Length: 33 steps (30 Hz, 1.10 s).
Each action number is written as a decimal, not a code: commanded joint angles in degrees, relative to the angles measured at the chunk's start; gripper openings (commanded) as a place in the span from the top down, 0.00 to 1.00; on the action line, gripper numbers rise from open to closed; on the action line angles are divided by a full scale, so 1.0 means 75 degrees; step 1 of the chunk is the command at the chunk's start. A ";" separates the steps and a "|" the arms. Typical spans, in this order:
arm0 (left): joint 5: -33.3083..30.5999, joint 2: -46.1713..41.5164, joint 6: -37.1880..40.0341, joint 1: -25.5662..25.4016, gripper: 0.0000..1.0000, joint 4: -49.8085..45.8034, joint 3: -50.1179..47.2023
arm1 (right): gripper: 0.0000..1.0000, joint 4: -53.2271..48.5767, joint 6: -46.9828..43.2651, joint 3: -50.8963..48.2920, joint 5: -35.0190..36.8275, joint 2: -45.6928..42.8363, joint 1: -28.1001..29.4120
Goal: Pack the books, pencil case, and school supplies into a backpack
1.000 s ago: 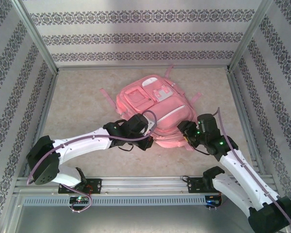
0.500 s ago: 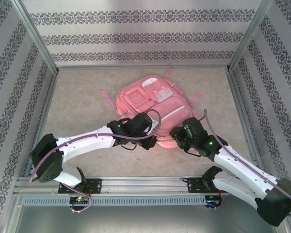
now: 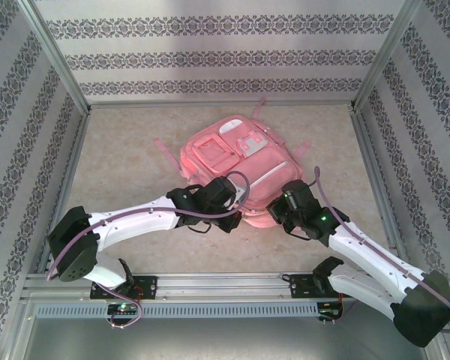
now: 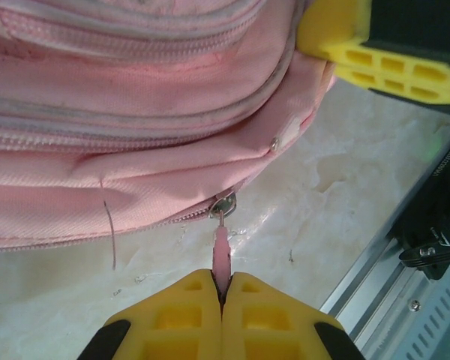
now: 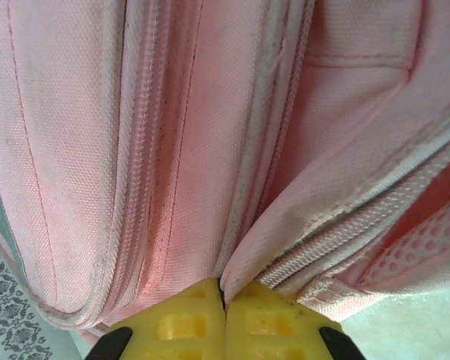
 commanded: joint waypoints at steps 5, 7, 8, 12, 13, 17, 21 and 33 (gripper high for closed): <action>-0.0775 -0.0565 0.0106 0.0023 1.00 -0.0045 -0.0510 | 1.00 -0.0109 -0.0264 0.0260 0.0640 -0.0246 -0.0543; -0.0896 -0.0634 0.0084 0.0143 1.00 -0.0067 -0.0646 | 1.00 -0.0130 -0.0308 0.0262 0.0616 -0.0287 -0.0625; -0.0931 -0.0659 0.0073 0.0205 1.00 -0.0062 -0.0710 | 1.00 -0.0160 -0.0326 0.0270 0.0615 -0.0303 -0.0647; -0.1042 -0.0761 -0.0001 0.0519 1.00 0.0019 -0.0955 | 1.00 -0.0183 -0.0366 0.0221 0.0574 -0.0359 -0.0719; -0.1059 -0.0782 -0.0018 0.0600 1.00 0.0047 -0.1015 | 1.00 -0.0177 -0.0369 0.0206 0.0548 -0.0366 -0.0731; -0.1084 -0.0871 -0.0057 0.0905 1.00 0.0103 -0.1167 | 1.00 -0.0200 -0.0398 0.0162 0.0515 -0.0404 -0.0806; -0.1160 -0.0984 -0.0088 0.1233 1.00 0.0127 -0.1321 | 1.00 -0.0160 -0.0442 0.0104 0.0488 -0.0415 -0.0837; -0.1360 -0.0973 -0.0168 0.1975 1.00 0.0073 -0.1508 | 1.00 0.0052 -0.0518 -0.0078 0.0380 -0.0317 -0.0831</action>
